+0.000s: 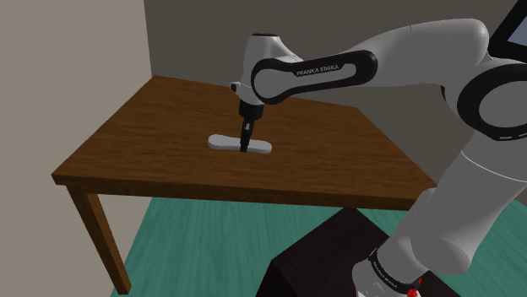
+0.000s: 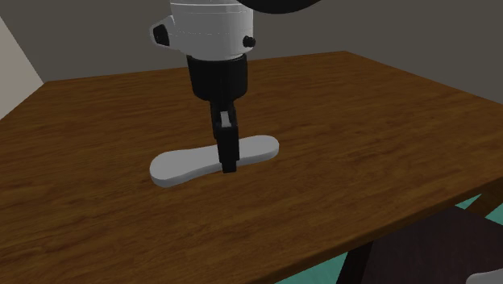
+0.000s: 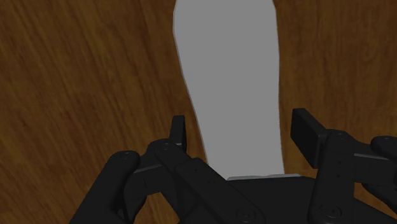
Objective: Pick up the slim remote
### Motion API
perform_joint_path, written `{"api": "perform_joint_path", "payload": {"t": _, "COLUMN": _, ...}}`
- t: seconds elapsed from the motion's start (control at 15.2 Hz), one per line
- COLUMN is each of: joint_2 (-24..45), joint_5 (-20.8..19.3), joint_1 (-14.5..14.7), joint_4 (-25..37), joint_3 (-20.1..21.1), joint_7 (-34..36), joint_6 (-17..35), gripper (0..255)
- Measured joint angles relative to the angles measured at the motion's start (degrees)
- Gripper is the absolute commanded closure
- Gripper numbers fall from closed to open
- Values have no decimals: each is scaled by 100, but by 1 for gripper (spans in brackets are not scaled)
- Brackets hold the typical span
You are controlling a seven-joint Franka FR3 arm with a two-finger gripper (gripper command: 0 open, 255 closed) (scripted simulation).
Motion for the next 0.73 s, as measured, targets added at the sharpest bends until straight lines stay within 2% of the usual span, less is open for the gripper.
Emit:
{"api": "perform_joint_path", "payload": {"t": 0.26, "joint_2": -18, "joint_5": 4, "joint_1": -3, "joint_4": 63, "joint_3": -2, "joint_7": -7, "joint_6": -84, "gripper": 255}}
{"api": "perform_joint_path", "payload": {"t": 0.73, "joint_2": -120, "joint_5": 23, "joint_1": -5, "joint_4": 477, "joint_3": -1, "joint_7": -20, "joint_6": -597, "gripper": 255}}
